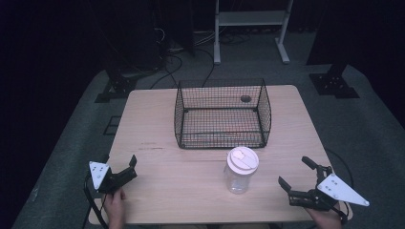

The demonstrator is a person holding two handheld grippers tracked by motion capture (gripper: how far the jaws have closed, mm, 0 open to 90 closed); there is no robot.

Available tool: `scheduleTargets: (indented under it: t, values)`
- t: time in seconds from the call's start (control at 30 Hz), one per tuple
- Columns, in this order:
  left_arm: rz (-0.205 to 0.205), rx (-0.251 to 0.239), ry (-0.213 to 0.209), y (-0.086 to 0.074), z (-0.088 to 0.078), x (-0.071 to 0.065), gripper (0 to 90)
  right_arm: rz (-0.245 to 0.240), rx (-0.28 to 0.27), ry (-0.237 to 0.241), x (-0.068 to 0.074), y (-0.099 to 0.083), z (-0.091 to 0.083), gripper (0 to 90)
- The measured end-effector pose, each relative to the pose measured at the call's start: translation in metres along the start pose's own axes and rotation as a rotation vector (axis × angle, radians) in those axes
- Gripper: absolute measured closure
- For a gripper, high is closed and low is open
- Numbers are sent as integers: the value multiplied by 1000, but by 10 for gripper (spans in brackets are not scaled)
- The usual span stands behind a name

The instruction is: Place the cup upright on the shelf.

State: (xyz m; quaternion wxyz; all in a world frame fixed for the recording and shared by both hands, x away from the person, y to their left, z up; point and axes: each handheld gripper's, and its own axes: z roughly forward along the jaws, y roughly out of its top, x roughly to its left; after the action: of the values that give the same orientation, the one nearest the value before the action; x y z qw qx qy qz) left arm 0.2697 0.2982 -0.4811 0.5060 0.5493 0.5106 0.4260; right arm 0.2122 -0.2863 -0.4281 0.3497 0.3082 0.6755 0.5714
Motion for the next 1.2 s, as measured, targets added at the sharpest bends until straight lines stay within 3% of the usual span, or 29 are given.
scheduleTargets:
  t: [0.37,0.8,1.2]
  values:
    - [3,0,7,0,0,-1,0,-26,-9,55,19,7,7,15]
    - [6,-5,2,0,0,-1,0,-18,-13,120,42,12,16,14]
    - [7,-7,3,0,0,-1,0,-38,-9,139,61,18,30,14]
